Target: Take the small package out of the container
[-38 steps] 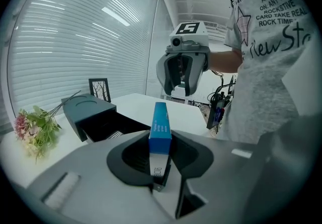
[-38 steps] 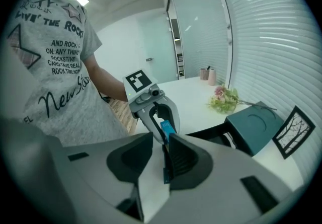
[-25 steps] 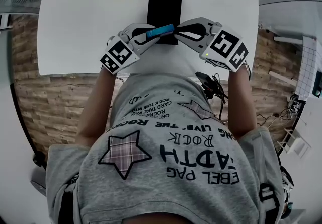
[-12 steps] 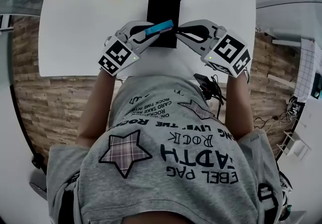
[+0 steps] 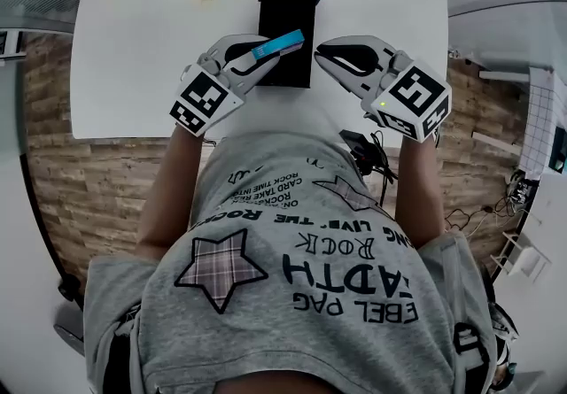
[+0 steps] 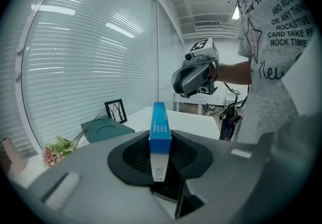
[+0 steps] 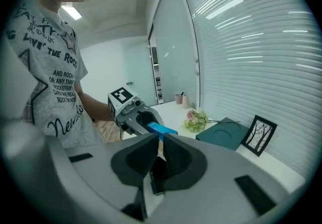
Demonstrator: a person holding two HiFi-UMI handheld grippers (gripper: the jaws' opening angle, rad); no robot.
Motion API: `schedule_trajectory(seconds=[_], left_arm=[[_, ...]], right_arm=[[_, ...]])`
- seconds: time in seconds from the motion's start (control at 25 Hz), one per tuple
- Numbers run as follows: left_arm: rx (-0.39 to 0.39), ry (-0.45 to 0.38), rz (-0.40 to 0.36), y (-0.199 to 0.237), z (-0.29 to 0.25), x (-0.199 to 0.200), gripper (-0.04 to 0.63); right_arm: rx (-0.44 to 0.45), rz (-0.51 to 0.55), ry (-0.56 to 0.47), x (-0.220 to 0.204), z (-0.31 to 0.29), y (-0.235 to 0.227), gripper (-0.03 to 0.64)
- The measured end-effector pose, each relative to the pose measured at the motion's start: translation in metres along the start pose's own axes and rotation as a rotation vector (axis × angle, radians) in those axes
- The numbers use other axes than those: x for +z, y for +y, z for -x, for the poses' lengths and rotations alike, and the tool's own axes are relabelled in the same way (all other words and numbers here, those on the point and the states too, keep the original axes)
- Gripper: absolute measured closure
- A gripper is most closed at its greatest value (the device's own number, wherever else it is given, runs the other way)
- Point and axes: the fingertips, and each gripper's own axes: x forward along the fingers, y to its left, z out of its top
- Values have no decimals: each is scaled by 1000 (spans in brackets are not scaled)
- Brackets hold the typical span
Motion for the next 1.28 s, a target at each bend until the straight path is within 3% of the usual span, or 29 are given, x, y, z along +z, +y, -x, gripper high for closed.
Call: schedule_trajectory(seconds=[0.32, 0.96, 1.12, 1.28], left_arm=[[-12, -4, -9, -2, -1, 4, 496], [-7, 1, -21, 0, 2, 8, 497], [2, -1, -22, 1, 4, 11, 496], [20, -12, -24, 5, 7, 17, 495]], right_arm=[[-88, -40, -144, 22, 18, -11, 580], [-406, -125, -527, 60, 89, -54, 580], [-463, -152, -571, 57, 103, -62, 580], [-489, -134, -552, 51, 107, -64, 580]])
